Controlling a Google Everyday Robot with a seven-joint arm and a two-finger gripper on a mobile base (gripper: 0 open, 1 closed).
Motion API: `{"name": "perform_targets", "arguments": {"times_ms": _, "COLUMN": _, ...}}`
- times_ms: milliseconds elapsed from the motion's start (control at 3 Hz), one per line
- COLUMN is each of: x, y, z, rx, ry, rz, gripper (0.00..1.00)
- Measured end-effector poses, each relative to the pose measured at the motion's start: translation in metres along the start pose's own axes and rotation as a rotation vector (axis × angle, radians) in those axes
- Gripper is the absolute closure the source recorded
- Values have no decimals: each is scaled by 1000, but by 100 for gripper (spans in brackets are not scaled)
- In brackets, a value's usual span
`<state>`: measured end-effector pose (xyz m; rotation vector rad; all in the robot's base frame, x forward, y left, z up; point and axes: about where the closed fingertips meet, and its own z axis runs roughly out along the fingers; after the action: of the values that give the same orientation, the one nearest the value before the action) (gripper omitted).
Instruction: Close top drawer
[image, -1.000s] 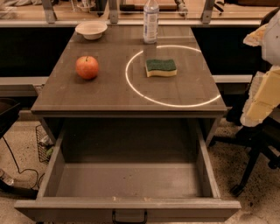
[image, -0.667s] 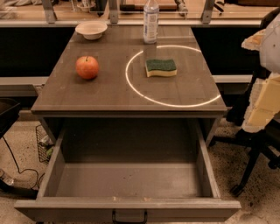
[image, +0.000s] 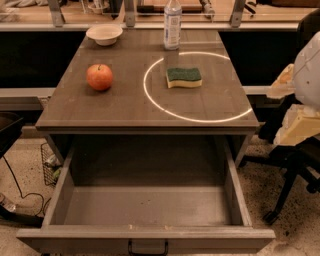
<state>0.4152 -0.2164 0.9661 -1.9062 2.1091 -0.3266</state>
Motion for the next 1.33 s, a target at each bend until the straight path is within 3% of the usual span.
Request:
{"name": "perform_targets", "arguments": {"times_ms": 333, "x": 6, "y": 25, "z": 20, "rx": -43, "ry": 17, "rz": -34, "gripper": 64}}
{"name": "perform_targets", "arguments": {"times_ms": 667, "x": 16, "y": 60, "z": 49, "rx": -105, "ry": 22, "rz": -12, "gripper": 87}}
{"name": "perform_targets", "arguments": {"times_ms": 1000, "x": 27, "y": 98, "z": 77, "rx": -152, "ry": 32, "rz": 46, "gripper": 84}}
{"name": "perform_targets", "arguments": {"times_ms": 1333, "x": 45, "y": 112, "z": 77, "rx": -163, "ry": 68, "rz": 114, "gripper": 55}}
